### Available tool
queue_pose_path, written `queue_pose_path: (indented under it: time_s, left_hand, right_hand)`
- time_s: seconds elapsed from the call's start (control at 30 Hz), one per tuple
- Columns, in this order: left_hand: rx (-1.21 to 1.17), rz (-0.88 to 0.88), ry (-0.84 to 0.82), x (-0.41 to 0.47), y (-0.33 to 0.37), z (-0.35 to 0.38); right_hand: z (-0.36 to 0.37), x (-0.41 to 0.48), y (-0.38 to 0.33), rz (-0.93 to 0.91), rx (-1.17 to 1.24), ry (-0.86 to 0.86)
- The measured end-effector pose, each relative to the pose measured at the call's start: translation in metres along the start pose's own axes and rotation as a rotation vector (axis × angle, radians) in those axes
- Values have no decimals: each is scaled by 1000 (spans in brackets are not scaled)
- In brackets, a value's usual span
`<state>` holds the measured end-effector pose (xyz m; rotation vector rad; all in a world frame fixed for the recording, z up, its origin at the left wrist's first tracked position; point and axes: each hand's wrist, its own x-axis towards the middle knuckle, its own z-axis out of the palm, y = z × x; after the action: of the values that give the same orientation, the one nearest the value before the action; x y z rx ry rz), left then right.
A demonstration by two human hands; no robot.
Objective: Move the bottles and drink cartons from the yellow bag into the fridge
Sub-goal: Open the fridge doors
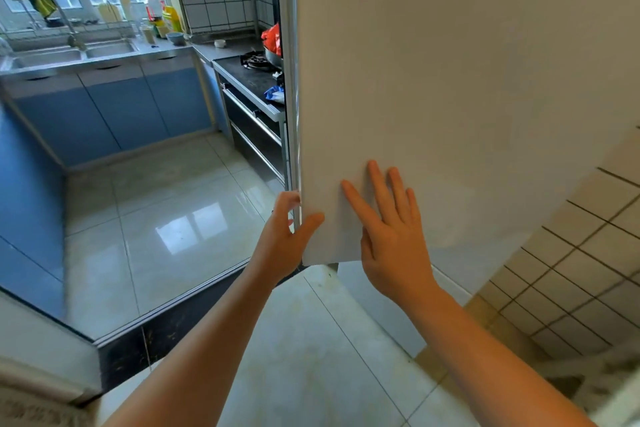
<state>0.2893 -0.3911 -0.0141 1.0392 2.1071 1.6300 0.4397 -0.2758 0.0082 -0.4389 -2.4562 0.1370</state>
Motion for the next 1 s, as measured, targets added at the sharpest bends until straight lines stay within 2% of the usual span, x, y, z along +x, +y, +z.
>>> queue_pose_path:
  time_s: [0.23,0.43,0.6,0.83,1.0]
  left_hand:
    - [-32,58,-145,-92,25,16]
    - [-61,170,-218,-164,47,47]
    - [-50,165,-250,-215,59,83]
    - [2,163,-332,-260,87,149]
    - [-20,177,-356,-291,106,200]
  right_hand:
    - [-44,-94,-50,336,583,-4]
    - [-94,-158,-62,619,930,80]
    - [-136,-203,-54,809,1166,189]
    - [-186,-271,-20,880,1172,245]
    - [-213,-313,12,894,1134,206]
